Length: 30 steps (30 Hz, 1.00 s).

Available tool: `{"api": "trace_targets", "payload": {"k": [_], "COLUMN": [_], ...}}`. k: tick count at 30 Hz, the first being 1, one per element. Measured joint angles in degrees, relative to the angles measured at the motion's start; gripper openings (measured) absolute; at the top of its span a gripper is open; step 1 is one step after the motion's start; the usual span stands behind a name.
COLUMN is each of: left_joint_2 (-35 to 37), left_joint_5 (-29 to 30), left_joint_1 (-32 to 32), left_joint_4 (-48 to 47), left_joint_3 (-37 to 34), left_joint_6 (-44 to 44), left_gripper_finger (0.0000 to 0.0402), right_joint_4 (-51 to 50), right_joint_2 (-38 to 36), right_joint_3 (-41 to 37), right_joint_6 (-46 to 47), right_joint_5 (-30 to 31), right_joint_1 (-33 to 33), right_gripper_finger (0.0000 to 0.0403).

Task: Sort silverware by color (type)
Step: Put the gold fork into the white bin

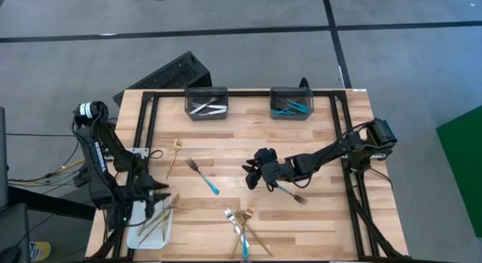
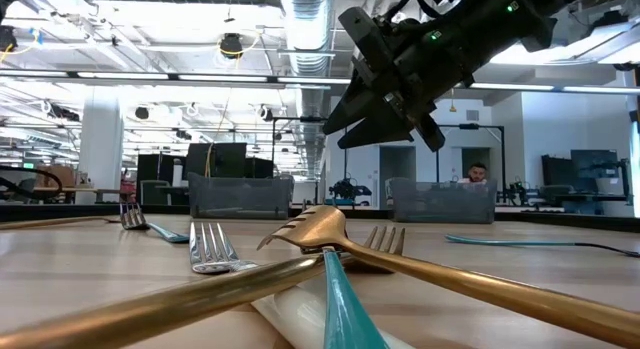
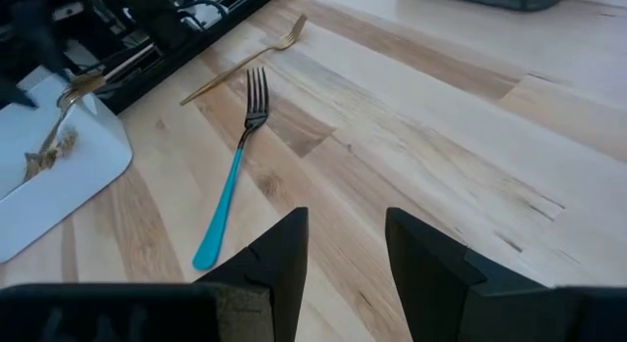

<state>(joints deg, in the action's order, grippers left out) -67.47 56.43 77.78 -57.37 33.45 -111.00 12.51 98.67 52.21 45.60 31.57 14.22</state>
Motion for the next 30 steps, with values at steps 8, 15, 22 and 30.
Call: {"api": "trace_targets", "payload": {"k": [8,15,22,30], "left_joint_2": [0.0,0.0,0.0,-0.1], "left_joint_5": [-9.3,-14.1,-17.0,-18.4], "left_joint_1": [-15.9,-33.6,-51.0,-65.5], "left_joint_4": [-6.7,-4.2,-3.0,3.2], "left_joint_3": [0.0,0.0,0.0,0.0], "left_joint_6": [-0.4,13.3,28.0,43.7], "left_gripper_finger": [0.0212,0.0213,0.0203,0.0179], "right_joint_4": [0.1,0.1,0.0,-0.7], "right_joint_2": [0.0,0.0,0.0,0.0], "right_joint_3": [0.0,0.0,0.0,0.0], "right_joint_6": [0.0,0.9,0.7,0.0], "right_joint_5": [-0.1,-0.2,-0.2,-0.1], "right_joint_1": [-0.1,-0.4,0.1,0.9], "right_gripper_finger": [0.0163,0.0163,0.0163,0.0163]}}
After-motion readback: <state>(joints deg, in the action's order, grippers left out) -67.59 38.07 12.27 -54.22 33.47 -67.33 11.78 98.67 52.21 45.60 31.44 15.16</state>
